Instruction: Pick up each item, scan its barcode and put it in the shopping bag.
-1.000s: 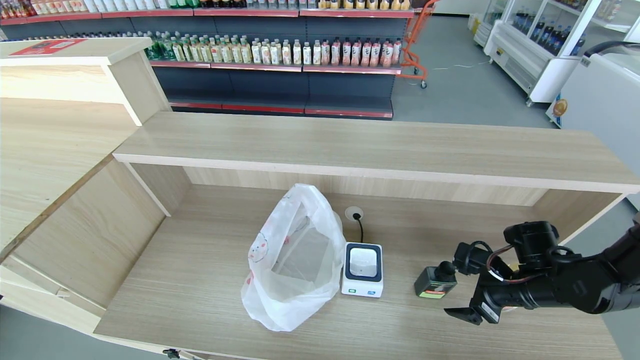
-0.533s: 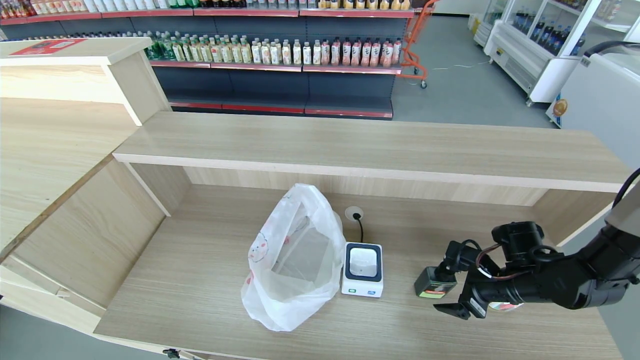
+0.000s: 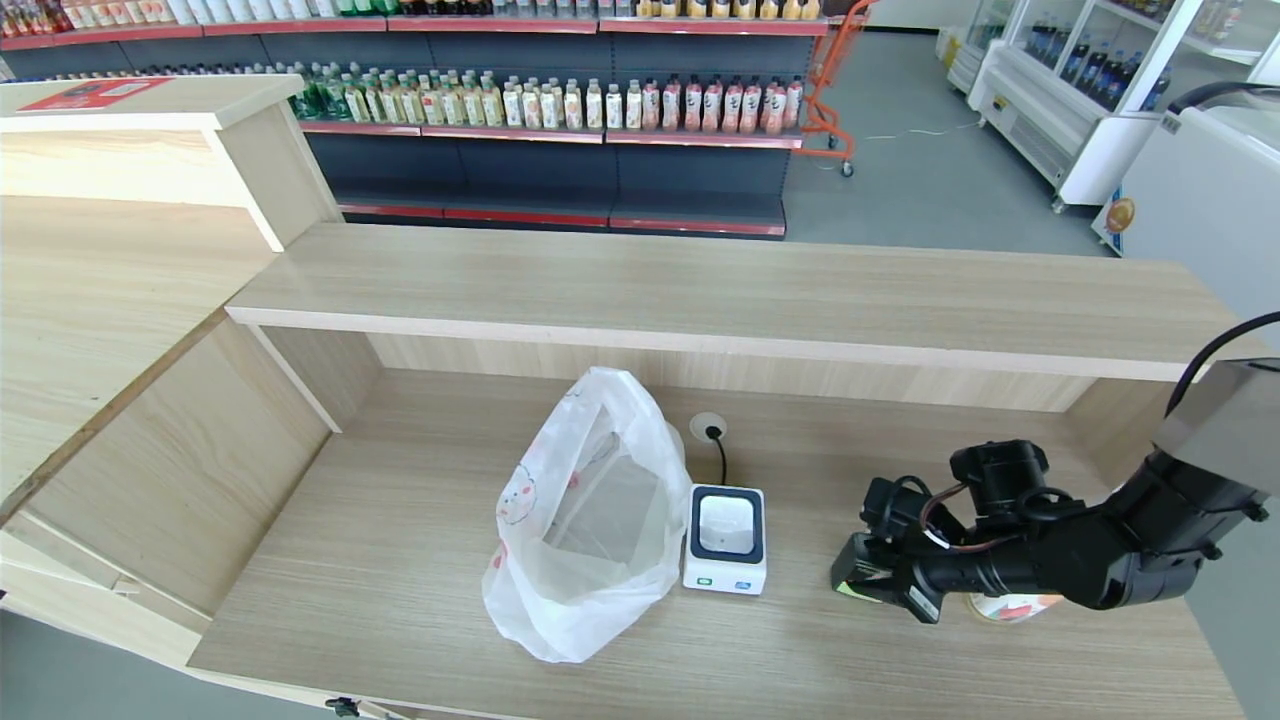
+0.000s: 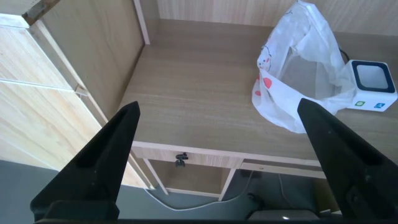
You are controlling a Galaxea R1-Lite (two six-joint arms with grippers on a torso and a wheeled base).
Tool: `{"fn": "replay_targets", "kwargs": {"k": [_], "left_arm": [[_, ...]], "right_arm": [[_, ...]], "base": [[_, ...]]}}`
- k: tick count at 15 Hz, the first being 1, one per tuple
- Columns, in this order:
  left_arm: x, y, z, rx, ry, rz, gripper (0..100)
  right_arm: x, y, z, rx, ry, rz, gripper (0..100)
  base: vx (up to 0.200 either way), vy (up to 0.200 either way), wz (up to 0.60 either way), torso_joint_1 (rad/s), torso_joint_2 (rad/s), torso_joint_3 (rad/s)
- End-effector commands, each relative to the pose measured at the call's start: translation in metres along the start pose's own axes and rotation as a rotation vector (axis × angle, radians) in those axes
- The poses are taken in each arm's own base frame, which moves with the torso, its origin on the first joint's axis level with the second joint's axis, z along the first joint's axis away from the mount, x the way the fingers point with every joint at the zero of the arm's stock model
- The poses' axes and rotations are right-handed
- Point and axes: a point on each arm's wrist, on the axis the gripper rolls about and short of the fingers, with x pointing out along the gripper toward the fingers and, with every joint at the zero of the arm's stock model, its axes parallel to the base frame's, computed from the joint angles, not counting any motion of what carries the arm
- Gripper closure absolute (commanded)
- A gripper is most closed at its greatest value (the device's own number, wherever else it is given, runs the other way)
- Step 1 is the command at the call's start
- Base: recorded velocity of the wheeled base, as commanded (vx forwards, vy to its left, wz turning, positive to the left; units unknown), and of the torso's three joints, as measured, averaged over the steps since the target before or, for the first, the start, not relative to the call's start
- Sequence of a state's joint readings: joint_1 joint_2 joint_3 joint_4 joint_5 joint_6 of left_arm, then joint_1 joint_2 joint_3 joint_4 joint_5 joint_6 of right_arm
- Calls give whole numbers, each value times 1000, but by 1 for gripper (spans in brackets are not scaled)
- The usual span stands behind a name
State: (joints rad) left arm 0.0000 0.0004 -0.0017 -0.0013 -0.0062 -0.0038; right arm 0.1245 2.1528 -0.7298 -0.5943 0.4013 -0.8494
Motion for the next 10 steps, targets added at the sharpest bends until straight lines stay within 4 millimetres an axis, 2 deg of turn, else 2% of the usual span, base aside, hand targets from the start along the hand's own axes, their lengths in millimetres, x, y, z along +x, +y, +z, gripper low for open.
{"fn": "replay_targets", "kwargs": {"k": [1,5,6,7,9,10], "left_arm": [[0,0,0,-1,-1,0,0],[0,0,0,-1,-1,0,0],[0,0,0,-1,-1,0,0],[0,0,0,-1,-1,0,0],[0,0,0,-1,-1,0,0],[0,0,0,-1,-1,0,0]], "right_arm": [[9,2,-2,0,7,18,100],[15,5,-2,-19,-7,16,100],[10,4,3,-26,-23,4,100],[1,3,10,-31,-46,-14,100],[-42,6,30,44,-147,-32,100],[-54,9,34,69,-167,-35,100]], "base": [[0,0,0,0,0,0],[0,0,0,0,0,0],[0,0,0,0,0,0],[0,0,0,0,0,0],[0,0,0,0,0,0],[0,0,0,0,0,0]]}}
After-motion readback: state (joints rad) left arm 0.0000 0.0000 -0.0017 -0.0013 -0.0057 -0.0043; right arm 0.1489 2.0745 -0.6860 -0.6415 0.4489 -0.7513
